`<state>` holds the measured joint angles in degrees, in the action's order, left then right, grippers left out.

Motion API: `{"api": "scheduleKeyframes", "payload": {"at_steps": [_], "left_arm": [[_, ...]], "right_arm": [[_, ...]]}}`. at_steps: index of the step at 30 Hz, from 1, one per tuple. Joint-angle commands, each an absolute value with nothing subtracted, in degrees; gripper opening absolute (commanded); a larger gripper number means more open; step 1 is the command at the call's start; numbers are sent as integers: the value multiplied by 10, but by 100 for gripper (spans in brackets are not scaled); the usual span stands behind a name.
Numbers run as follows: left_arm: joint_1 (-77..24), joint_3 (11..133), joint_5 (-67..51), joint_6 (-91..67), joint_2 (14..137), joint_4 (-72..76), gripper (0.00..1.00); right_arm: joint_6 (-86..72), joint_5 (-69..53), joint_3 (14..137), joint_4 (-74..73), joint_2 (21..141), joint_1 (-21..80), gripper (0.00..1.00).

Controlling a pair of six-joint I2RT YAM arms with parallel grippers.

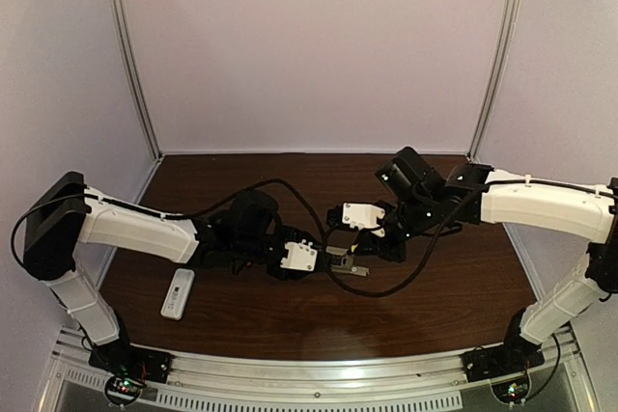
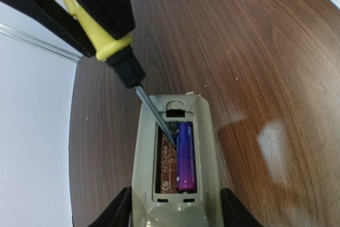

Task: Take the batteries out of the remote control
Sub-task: Remove the battery from the remote control without the battery cover.

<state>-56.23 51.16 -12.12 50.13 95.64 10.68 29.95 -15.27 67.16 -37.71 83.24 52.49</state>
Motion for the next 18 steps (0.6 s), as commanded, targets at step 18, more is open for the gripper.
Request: {"api": "scheduleKeyframes", "payload": {"at_steps": [18], "left_arm": [[-546, 546, -93, 605, 991, 153, 0]], "right_arm": [[307, -208, 701, -375, 908, 509, 0]]}}
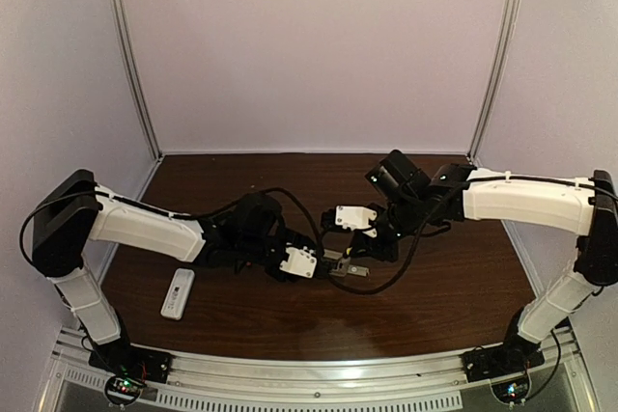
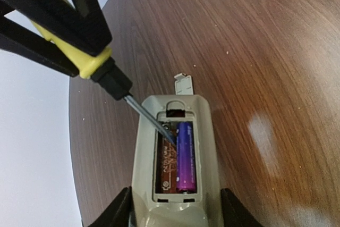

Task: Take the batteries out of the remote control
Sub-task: Remove the battery from the remote control without the battery cover.

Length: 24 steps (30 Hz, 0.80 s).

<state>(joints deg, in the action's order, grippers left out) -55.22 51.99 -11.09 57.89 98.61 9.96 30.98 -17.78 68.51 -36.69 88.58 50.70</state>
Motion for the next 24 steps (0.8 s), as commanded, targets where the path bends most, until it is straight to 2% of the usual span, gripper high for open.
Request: {"api": "scheduleKeyframes", "payload": {"at_steps": [1, 24], "left_arm": [[-546, 545, -90, 609, 992, 152, 0], [-542, 512, -18, 650, 1025, 199, 0]], "right_arm": [[307, -210, 702, -373, 911, 509, 0], [279, -227, 734, -322, 990, 509, 0]]}}
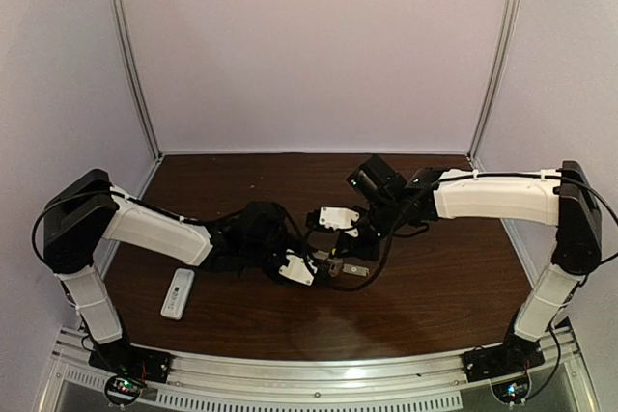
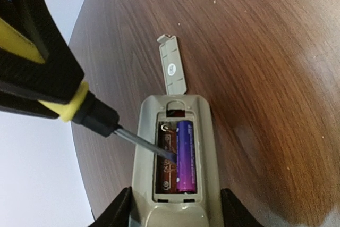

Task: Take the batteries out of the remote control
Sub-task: Remove the battery from the remote control without the battery cover.

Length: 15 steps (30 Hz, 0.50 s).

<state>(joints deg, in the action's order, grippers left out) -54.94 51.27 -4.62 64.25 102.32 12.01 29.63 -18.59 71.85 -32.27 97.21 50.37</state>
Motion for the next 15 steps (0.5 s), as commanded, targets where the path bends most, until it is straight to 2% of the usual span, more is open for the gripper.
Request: {"api": "scheduleKeyframes", "payload": {"at_steps": [1, 9, 15], "left_arm": [[-542, 510, -17, 650, 1025, 200, 0], [-539, 500, -21, 649, 1020, 201, 0], [-536, 519, -64, 623, 1008, 157, 0]], "right_arm": [[278, -227, 733, -320, 993, 509, 0], [268, -234, 729, -309, 1004, 509, 0], [260, -156, 696, -273, 991, 510, 0]]}}
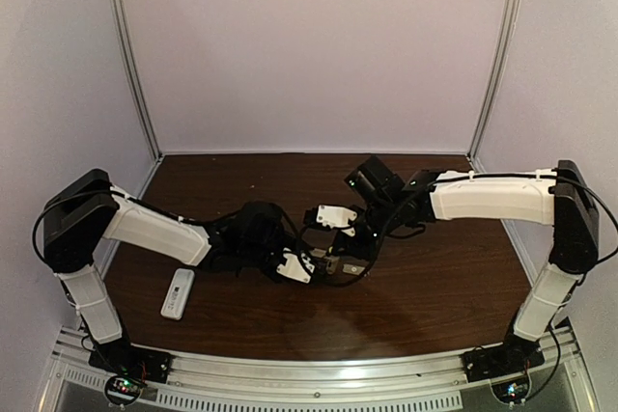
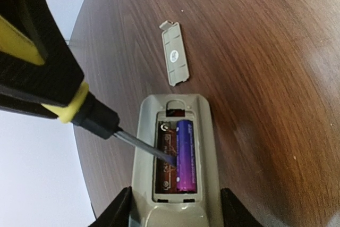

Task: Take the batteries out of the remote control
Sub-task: Remove the battery from the remote control without the battery cover.

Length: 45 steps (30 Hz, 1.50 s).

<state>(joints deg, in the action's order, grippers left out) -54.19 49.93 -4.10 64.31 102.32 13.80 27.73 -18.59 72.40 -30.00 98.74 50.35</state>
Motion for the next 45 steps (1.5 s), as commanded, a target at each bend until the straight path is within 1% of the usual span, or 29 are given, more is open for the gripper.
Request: {"api": "scheduleKeyframes", "payload": {"at_steps": [1, 5, 11, 15, 28, 36, 45], "left_arm": [[-535, 524, -69, 618, 1007, 146, 0], [-533, 525, -79, 613, 1001, 130, 0], [-531, 520, -60, 640, 995, 128, 0], [-531, 510, -50, 658, 988, 133, 0], [-534, 470, -14, 708, 969, 147, 0], [-538, 469, -12, 698, 958, 154, 0], [-541, 468, -17, 667, 936, 168, 0]], "right_arm": [[257, -153, 687, -265, 986, 510, 0], [269, -167, 663, -262, 973, 514, 0], [308, -169, 675, -280, 982, 518, 0], [331, -168, 712, -308, 1011, 516, 0], [342, -168, 826, -329, 1076, 500, 0], [342, -247, 880, -382, 1090, 480, 0], [347, -333, 886, -433, 1065, 458, 0]]}}
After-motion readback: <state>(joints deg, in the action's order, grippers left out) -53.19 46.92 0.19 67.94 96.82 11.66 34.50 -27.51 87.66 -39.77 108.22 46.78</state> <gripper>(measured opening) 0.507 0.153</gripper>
